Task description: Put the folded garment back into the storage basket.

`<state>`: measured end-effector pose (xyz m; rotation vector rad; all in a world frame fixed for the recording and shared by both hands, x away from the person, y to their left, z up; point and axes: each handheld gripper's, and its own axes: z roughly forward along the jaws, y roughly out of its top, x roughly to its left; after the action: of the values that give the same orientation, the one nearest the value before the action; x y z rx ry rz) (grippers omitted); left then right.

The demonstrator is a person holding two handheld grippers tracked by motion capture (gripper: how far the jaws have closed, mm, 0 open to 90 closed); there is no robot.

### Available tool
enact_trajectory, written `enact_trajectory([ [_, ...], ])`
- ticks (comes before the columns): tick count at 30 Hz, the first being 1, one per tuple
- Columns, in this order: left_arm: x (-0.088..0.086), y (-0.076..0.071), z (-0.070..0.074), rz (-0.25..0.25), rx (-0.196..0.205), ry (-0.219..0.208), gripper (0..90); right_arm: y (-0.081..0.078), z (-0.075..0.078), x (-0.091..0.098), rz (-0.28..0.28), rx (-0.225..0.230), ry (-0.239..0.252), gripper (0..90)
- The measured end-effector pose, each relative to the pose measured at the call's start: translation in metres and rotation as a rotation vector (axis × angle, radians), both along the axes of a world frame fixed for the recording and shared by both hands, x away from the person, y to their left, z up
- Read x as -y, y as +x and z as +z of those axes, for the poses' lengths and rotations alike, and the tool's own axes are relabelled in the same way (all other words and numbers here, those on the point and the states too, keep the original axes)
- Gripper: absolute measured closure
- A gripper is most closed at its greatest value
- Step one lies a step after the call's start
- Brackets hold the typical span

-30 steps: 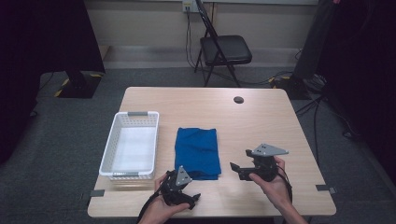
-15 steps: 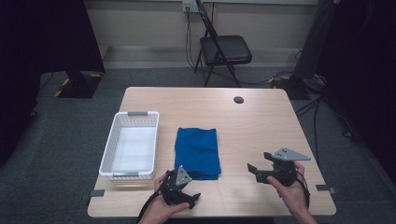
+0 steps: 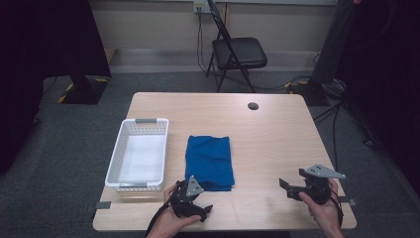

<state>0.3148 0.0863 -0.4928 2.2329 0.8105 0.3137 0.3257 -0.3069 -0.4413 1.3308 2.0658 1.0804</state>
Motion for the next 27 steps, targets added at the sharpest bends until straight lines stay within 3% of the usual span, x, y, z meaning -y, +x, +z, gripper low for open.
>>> enact_trajectory([
  [5,0.000,0.000,0.001,0.000,-0.007,0.015,6.3,0.002,-0.016,0.012,-0.052,-0.038,-0.013,12.6],
  [11,0.000,0.001,0.004,-0.013,-0.025,0.023,8.9,0.006,-0.033,0.018,-0.095,-0.090,-0.066,12.5],
  [14,-0.002,0.000,0.006,-0.028,-0.024,0.025,16.0,0.008,-0.041,0.018,-0.096,-0.128,-0.087,12.6],
  [16,-0.002,0.000,0.007,-0.033,-0.029,0.025,16.0,0.010,-0.044,0.017,-0.091,-0.152,-0.111,12.2],
  [21,-0.002,-0.002,0.011,-0.045,-0.021,0.006,16.2,0.011,-0.046,0.018,-0.099,-0.140,-0.114,11.0],
  [27,-0.005,-0.006,0.019,-0.040,0.035,-0.038,16.1,0.009,-0.049,0.017,-0.111,-0.113,-0.102,8.4],
])
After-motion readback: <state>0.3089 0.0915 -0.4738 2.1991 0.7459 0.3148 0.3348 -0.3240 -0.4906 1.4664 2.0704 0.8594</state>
